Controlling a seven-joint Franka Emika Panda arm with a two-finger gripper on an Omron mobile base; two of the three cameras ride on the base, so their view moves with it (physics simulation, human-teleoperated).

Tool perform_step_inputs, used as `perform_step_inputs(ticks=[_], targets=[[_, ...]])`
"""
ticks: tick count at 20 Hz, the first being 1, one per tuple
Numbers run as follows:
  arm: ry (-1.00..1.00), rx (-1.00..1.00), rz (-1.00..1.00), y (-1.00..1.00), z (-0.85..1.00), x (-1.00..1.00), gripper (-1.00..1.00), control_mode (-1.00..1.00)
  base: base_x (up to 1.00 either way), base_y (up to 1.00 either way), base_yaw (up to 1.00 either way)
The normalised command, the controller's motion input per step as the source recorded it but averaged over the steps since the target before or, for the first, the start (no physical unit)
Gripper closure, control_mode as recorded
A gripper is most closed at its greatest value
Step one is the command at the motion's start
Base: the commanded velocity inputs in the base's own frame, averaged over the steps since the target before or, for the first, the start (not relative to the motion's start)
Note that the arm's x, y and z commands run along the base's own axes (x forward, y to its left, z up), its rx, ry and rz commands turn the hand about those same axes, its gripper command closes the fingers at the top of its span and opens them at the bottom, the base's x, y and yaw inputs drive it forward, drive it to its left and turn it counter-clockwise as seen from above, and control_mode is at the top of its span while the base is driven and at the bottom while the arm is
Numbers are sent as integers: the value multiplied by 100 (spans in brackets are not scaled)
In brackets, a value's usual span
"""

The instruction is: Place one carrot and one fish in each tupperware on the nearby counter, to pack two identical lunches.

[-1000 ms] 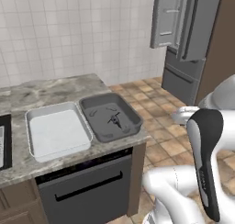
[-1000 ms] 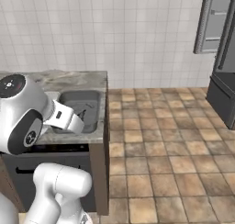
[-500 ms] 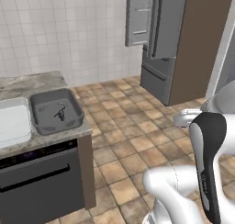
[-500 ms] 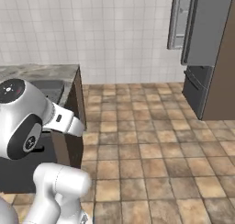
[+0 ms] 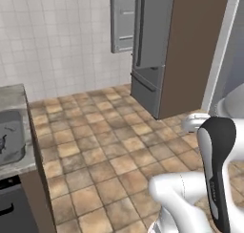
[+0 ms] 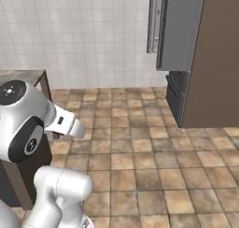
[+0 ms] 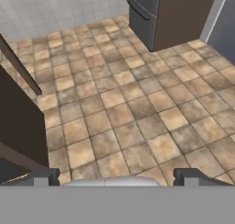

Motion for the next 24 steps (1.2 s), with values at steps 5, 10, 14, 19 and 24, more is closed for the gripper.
perform_step_inputs(ticks=[5, 10, 14, 19, 24], targets=[[0, 0, 0, 0, 0, 0, -100, 100, 100, -30, 7], [0, 0, 0, 0, 0, 0, -100, 100, 100, 9, 16], [0, 0, 0, 0, 0, 0, -100, 100, 100, 22, 21], [0, 0, 0, 0, 0, 0, -100, 100, 100, 2, 17], [0, 0, 0, 0, 0, 0, -100, 100, 100, 0, 2]])
